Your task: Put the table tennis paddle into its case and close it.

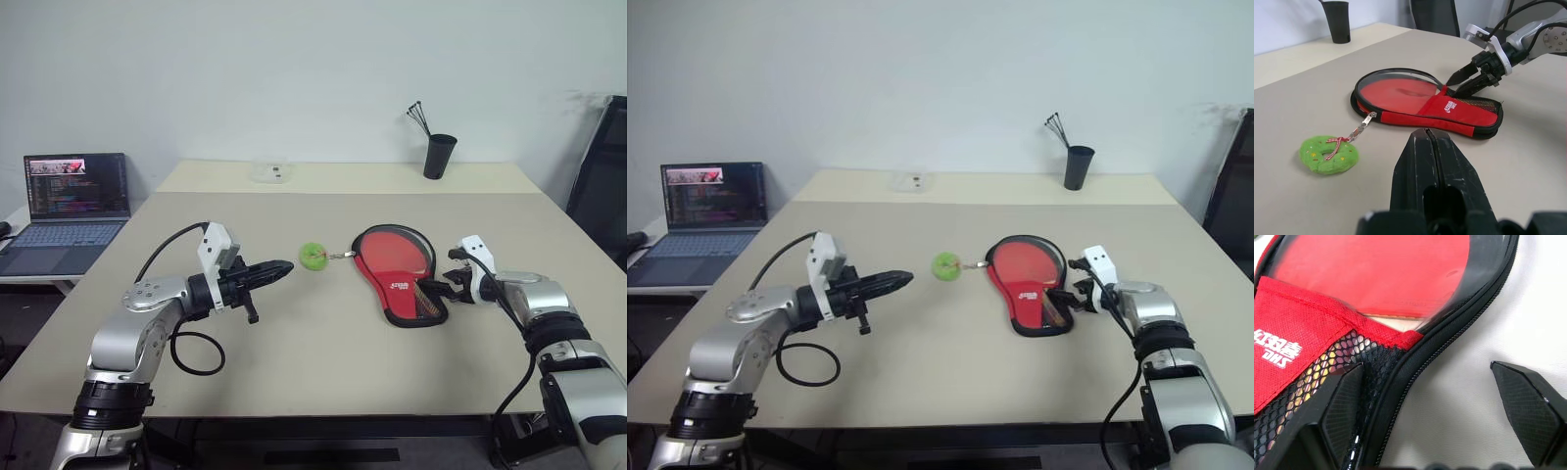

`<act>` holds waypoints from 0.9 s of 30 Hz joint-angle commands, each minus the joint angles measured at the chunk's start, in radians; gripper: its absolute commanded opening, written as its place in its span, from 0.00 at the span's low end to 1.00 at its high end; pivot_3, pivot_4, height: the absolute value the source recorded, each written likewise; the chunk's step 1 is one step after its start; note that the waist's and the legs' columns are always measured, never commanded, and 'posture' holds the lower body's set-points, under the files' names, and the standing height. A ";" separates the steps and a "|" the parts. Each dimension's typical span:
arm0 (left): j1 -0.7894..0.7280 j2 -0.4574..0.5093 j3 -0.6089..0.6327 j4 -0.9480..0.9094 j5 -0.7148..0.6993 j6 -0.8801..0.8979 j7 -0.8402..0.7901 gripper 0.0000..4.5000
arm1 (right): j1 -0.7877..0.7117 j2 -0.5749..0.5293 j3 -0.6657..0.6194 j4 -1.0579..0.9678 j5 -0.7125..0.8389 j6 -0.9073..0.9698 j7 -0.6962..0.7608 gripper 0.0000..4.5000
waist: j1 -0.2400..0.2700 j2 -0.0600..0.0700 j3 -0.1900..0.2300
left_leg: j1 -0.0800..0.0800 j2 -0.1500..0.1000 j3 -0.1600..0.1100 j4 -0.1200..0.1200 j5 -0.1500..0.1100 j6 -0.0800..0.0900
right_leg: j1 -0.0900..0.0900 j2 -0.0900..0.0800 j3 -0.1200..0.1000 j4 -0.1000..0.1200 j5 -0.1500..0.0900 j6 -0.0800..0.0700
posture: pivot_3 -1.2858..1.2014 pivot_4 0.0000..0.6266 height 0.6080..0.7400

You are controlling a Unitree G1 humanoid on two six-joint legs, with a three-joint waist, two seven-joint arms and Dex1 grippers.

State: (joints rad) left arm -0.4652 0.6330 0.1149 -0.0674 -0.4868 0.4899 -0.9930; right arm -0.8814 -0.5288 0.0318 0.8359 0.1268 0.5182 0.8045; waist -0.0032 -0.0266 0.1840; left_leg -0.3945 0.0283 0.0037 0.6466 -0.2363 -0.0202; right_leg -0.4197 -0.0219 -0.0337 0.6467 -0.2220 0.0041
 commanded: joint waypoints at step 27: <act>0.284 0.206 0.035 -0.135 -0.092 -0.016 -0.242 0.00 | 0.242 0.380 -0.178 -0.790 0.186 0.744 -0.389 0.01 | -0.030 -0.008 -0.007 | 0.011 0.015 0.002 -0.010 0.000 0.000 | 0.000 0.004 0.005 0.003 -0.006 -0.008 | 0.52 0.24 1.00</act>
State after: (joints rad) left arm -0.1851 0.8246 0.1244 -0.1624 -0.5542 0.4910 -1.2152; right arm -0.6571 -0.1733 -0.1543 0.1166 0.2716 1.1949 0.4362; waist -0.0333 -0.0345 0.1766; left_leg -0.3839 0.0439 0.0074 0.6359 -0.2368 -0.0204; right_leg -0.4205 -0.0166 -0.0286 0.6498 -0.2283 -0.0040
